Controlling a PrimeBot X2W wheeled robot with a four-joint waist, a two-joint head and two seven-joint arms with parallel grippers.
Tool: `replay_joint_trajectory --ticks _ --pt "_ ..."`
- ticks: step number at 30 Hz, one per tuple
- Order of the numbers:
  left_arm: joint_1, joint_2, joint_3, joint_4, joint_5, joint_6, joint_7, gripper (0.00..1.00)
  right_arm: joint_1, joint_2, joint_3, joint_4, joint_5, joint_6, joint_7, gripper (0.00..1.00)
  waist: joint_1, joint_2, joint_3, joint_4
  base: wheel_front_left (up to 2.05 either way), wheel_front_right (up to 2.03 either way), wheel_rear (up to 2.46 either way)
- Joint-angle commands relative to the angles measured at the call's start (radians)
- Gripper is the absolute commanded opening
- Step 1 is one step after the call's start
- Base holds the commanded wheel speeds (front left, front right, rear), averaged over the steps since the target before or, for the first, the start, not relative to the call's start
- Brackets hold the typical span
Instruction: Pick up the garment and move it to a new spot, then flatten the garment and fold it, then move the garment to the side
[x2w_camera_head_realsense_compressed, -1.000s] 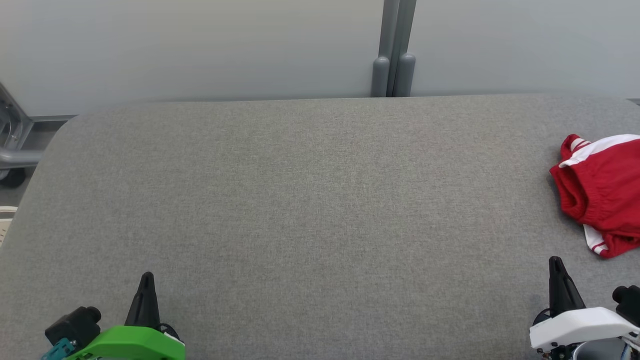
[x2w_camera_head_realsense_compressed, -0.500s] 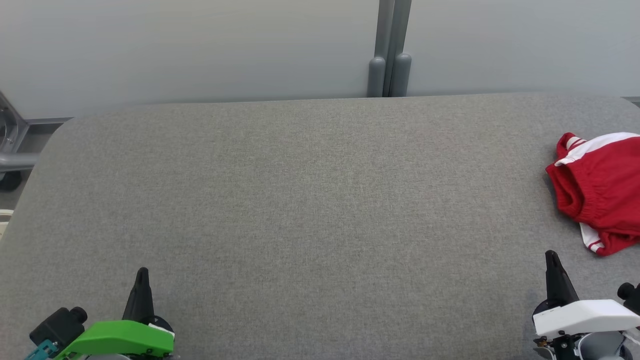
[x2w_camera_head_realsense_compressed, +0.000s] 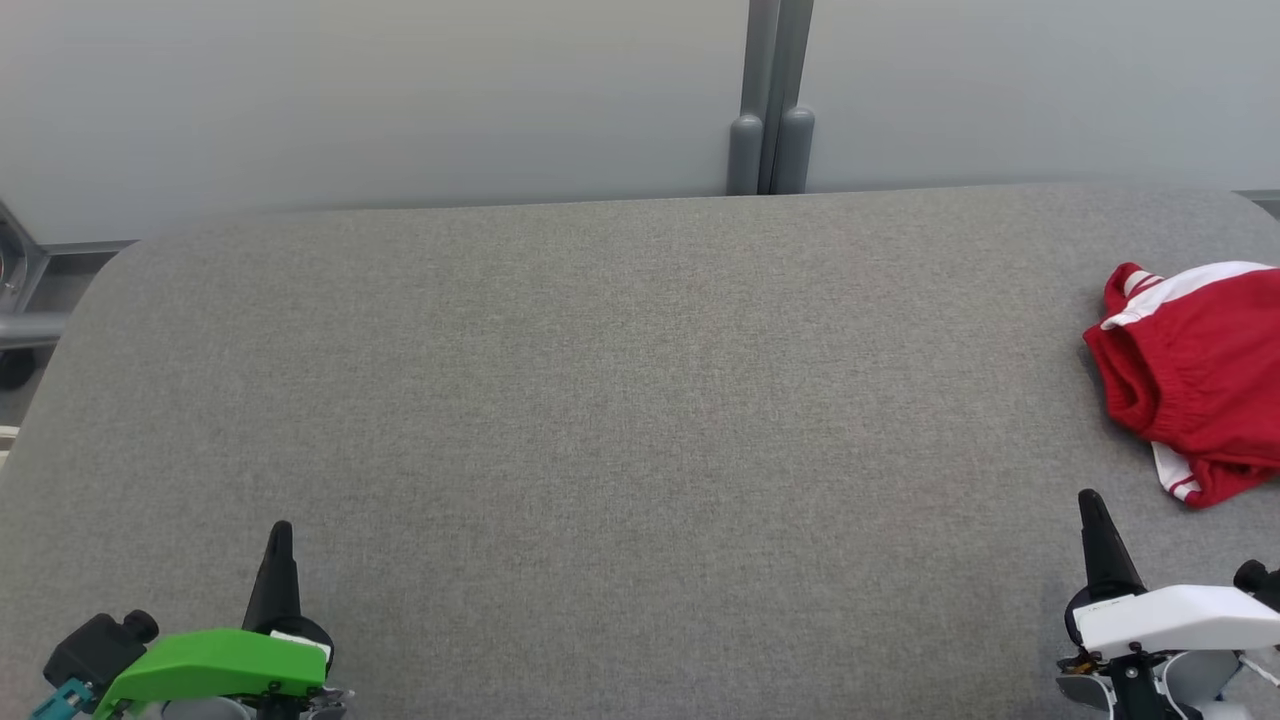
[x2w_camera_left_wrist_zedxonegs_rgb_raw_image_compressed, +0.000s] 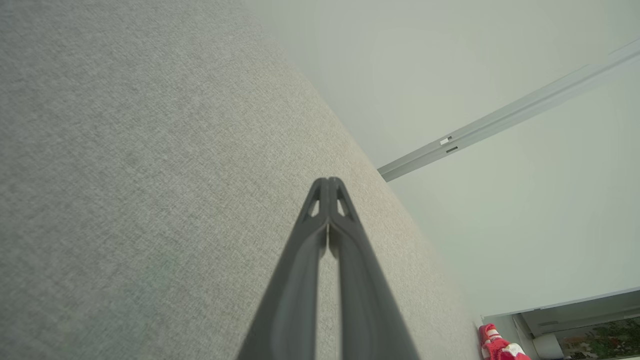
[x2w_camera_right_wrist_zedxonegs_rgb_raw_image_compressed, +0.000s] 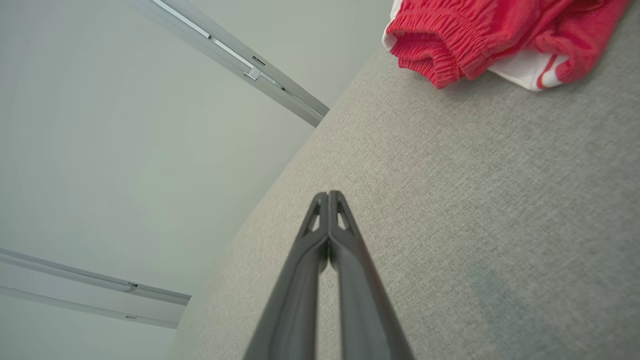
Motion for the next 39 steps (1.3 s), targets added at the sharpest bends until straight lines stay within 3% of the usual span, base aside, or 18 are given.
replay_joint_trajectory --ticks 1,39 --pt "-0.028 -0.001 0.007 -0.014 -0.029 -0.006 0.006 0.0 -0.024 -0.008 0.001 -0.01 0.031 0.0 0.007 0.0 0.0 0.0 0.0 -0.001 0.0 0.0 0.0" --pt "-0.051 -0.012 0.043 -0.047 -0.38 -0.02 0.096 0.0 -0.067 -0.013 0.027 -0.003 0.435 0.0 0.098 0.0 0.0 0.0 -0.003 -0.027 0.0 0.0 0.0"
